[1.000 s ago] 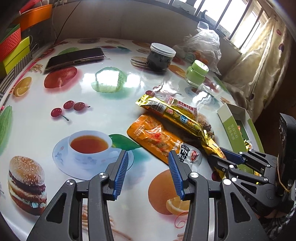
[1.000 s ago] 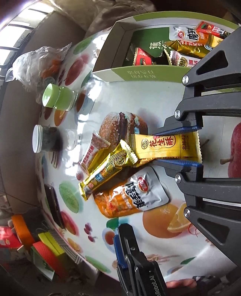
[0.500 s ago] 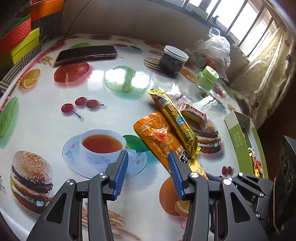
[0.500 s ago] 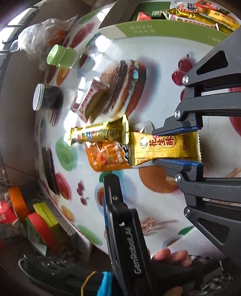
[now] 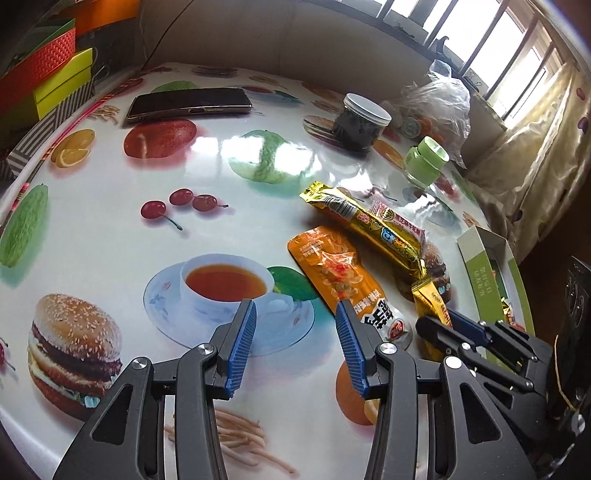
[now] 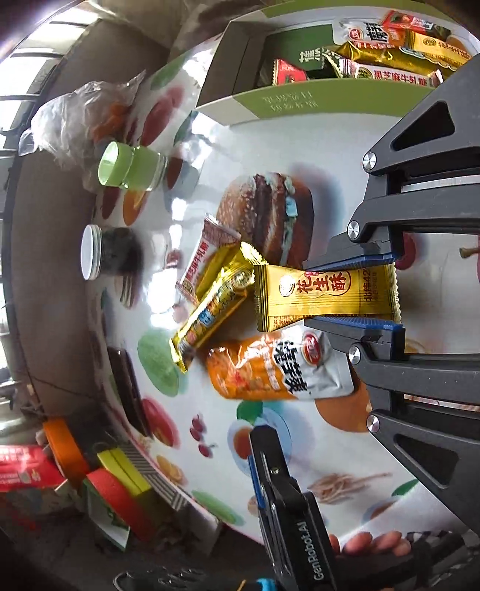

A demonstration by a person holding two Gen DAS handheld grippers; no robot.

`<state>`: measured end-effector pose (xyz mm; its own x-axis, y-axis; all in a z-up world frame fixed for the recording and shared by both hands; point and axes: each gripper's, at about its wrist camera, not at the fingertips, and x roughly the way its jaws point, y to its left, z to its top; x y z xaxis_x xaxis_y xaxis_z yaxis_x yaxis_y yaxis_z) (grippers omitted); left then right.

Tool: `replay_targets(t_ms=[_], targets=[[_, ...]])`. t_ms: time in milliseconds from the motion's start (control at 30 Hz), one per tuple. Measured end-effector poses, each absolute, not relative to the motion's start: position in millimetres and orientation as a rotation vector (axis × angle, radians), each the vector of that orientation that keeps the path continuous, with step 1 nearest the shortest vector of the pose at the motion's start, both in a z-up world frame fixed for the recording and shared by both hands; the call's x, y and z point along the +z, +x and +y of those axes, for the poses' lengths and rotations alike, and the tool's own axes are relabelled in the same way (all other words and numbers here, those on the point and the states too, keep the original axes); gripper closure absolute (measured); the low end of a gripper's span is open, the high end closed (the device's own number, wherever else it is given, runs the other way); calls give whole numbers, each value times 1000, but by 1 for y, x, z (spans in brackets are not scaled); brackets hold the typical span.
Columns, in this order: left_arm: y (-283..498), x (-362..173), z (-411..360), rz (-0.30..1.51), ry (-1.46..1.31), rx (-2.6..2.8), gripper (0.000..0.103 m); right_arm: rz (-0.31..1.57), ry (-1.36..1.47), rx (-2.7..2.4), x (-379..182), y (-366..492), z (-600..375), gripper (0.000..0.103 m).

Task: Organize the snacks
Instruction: 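Lift the yellow packet with the right tool while the left tool grasps the orange spicy-strip pouch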

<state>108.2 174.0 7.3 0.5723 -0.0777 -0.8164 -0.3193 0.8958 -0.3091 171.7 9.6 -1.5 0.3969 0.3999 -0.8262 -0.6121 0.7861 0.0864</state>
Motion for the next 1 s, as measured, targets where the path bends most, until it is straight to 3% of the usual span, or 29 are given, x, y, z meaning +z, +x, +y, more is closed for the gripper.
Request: replay_targets(t_ms=[433, 533, 1000], targets=[[114, 4, 176, 983, -462, 145, 56, 1005, -236, 808, -7, 149, 36, 82], [119, 5, 168, 989, -430, 110, 43, 993, -210, 740, -6, 151, 25, 82], [143, 0, 129, 1027, -209, 110, 41, 997, -78, 651, -7, 153, -21, 82]])
